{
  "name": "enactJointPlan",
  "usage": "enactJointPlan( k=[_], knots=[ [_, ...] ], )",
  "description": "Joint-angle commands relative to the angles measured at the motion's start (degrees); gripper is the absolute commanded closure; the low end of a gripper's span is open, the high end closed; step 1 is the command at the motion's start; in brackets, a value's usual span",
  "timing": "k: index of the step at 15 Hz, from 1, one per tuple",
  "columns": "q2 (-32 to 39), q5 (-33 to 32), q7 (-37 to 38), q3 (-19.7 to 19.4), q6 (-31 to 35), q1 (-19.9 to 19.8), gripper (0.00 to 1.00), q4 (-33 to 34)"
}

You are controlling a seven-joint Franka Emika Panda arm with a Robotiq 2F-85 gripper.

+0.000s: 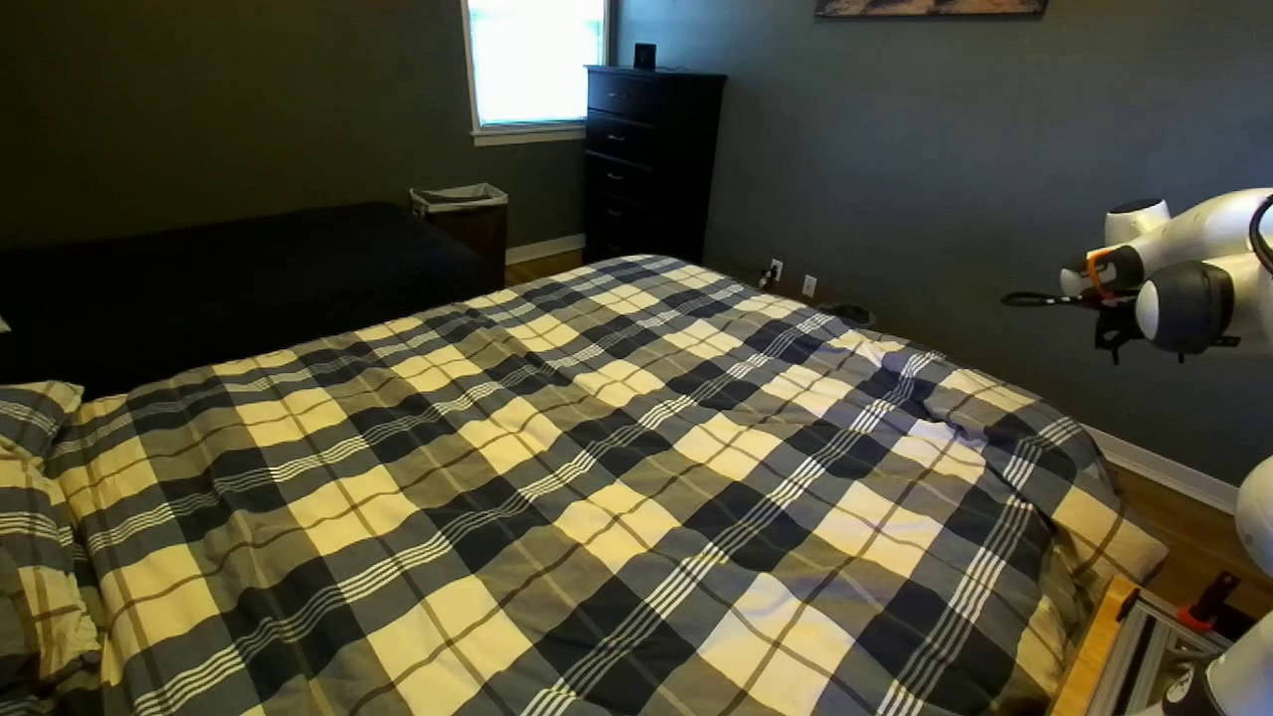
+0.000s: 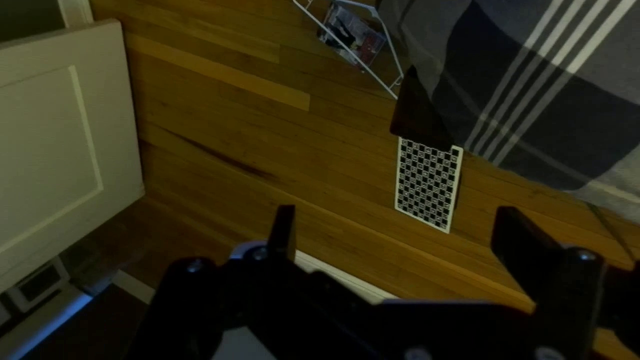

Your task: Move the black remote to the right and then cover it with the duvet

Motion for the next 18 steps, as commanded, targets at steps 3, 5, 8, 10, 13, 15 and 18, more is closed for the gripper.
enactJointPlan(
  k=[3, 5, 8, 10, 13, 15, 18],
  knots=[
    [-7.4, 1.7, -10.4, 6.7, 6.9, 0.0, 0.00, -11.5],
    [-10.6, 2.4, -13.3, 9.4, 6.0, -0.1, 0.00, -15.8],
    [-14.9, 3.2, -16.0, 12.2, 4.1, -0.2, 0.00, -22.1],
    [-17.4, 3.5, -17.2, 13.7, 2.9, -0.3, 0.00, -26.0],
    [-21.2, 3.3, -17.3, 14.9, -0.2, -0.1, 0.00, -31.2],
    [-23.8, 3.0, -16.8, 15.5, -2.0, 0.2, 0.00, -34.5],
    [-26.4, 5.3, -17.4, 13.1, -3.1, 3.1, 0.00, -38.1]
  ],
)
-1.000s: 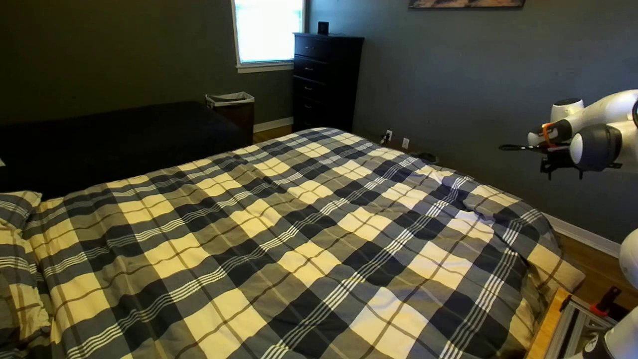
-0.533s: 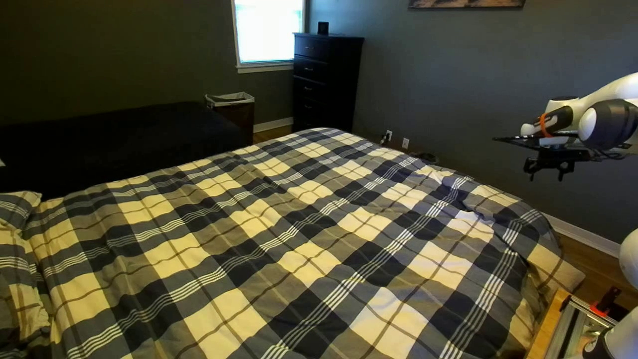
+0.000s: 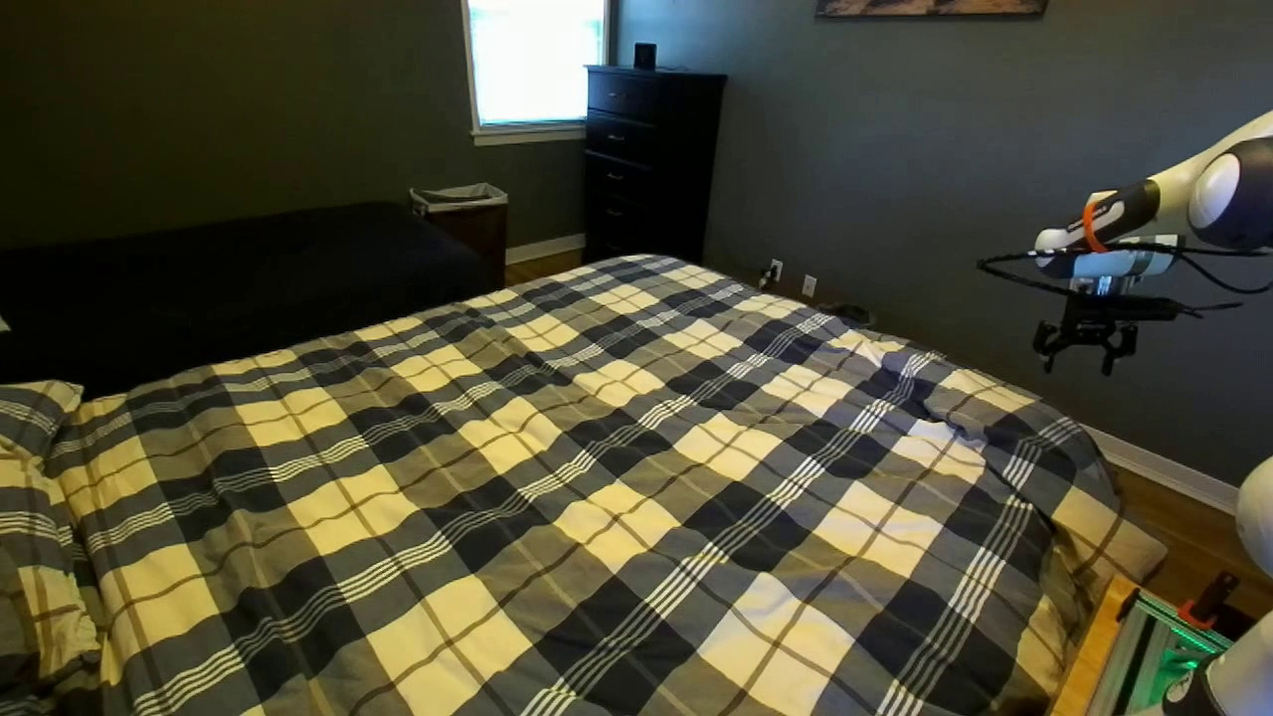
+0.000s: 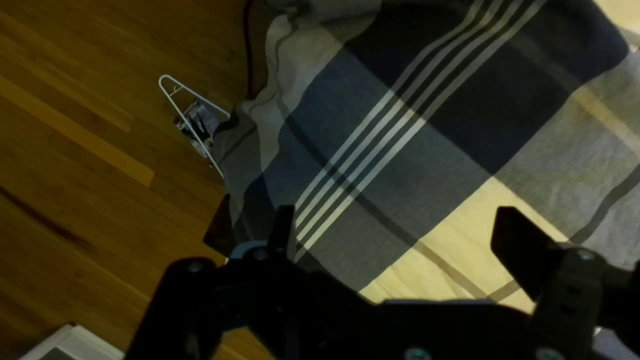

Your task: Move the black remote to the right and then cover it with the duvet

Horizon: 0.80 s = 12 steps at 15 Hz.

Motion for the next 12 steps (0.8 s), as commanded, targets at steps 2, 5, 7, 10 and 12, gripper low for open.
enactJointPlan(
  k=[2, 5, 7, 10, 12],
  knots=[
    [-6.2, 3.8, -1.7, -2.9, -1.2, 4.3, 0.00, -8.6],
    [-8.5, 4.6, -1.7, -3.9, -0.9, 6.9, 0.00, -12.1],
    [-9.3, 4.6, -1.9, -4.7, -0.9, 8.6, 0.00, -13.1],
    [-7.3, 4.7, -1.4, -6.0, -1.0, 9.9, 0.00, -10.5],
    [-7.5, 4.7, -1.4, -6.2, -1.0, 10.1, 0.00, -10.7]
  ],
)
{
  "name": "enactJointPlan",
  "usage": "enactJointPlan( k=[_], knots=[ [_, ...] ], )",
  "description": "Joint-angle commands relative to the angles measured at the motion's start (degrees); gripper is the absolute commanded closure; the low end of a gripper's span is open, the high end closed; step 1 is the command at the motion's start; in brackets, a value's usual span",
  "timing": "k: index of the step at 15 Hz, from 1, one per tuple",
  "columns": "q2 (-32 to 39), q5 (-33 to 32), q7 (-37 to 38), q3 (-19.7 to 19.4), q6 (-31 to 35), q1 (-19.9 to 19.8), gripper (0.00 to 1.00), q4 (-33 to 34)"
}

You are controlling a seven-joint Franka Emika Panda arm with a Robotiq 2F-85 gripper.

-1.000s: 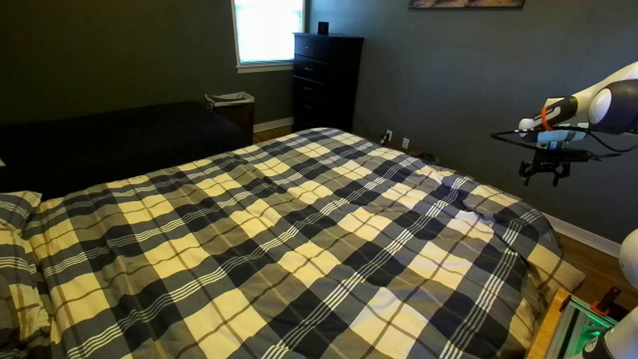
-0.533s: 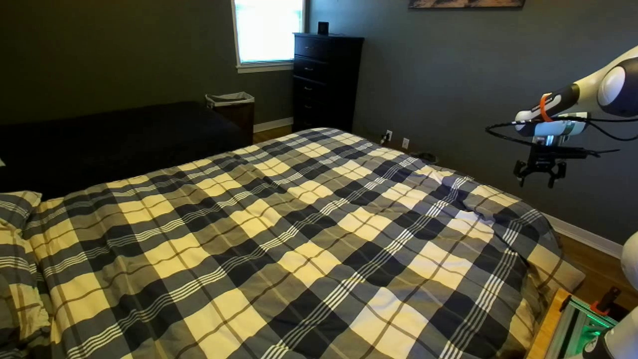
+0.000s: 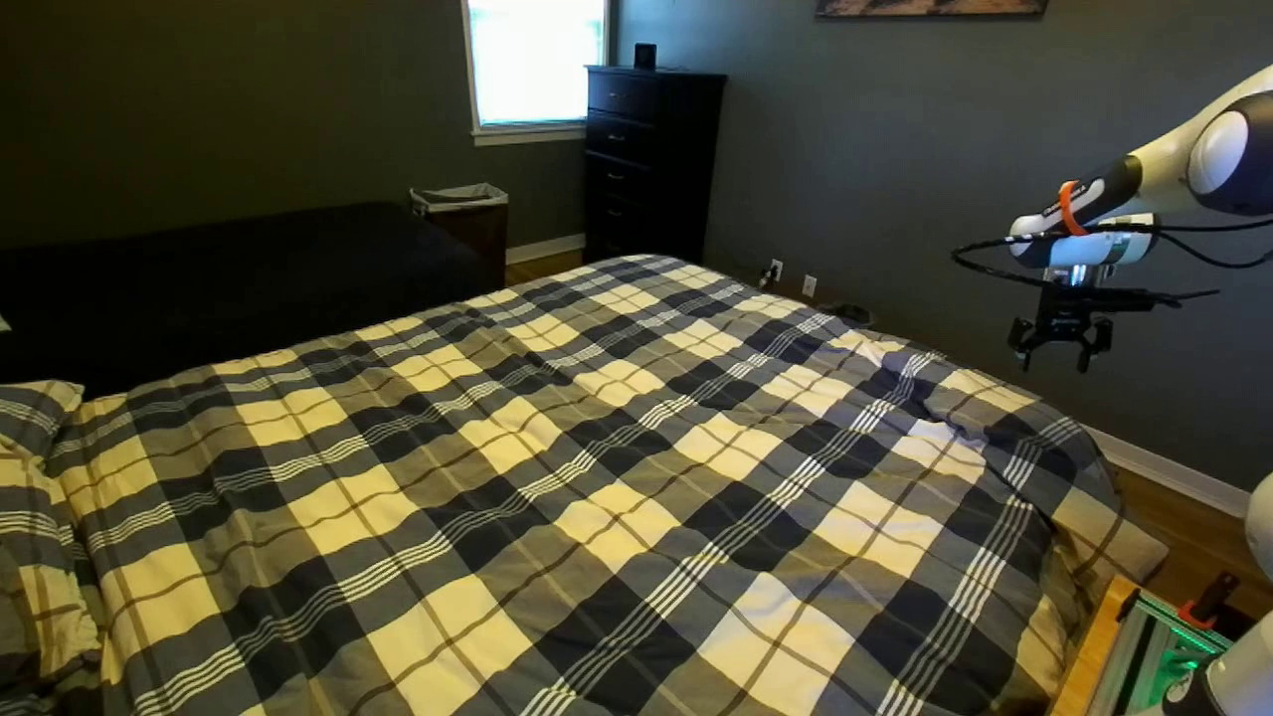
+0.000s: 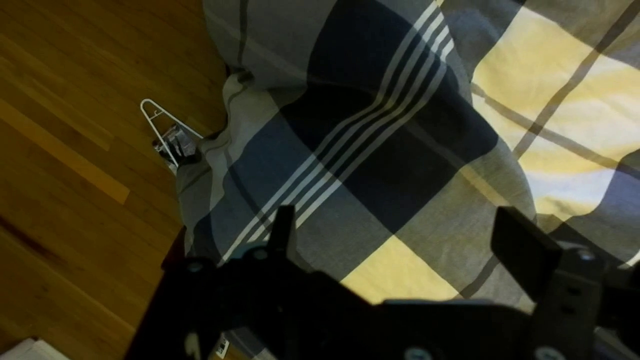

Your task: Move the black remote to the right and then cover it with the duvet

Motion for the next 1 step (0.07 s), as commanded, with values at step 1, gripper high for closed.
enactJointPlan(
  k=[1],
  knots=[
    [0.4, 1.8, -1.0, -2.5, -0.1, 1.9, 0.00, 0.3]
  ],
)
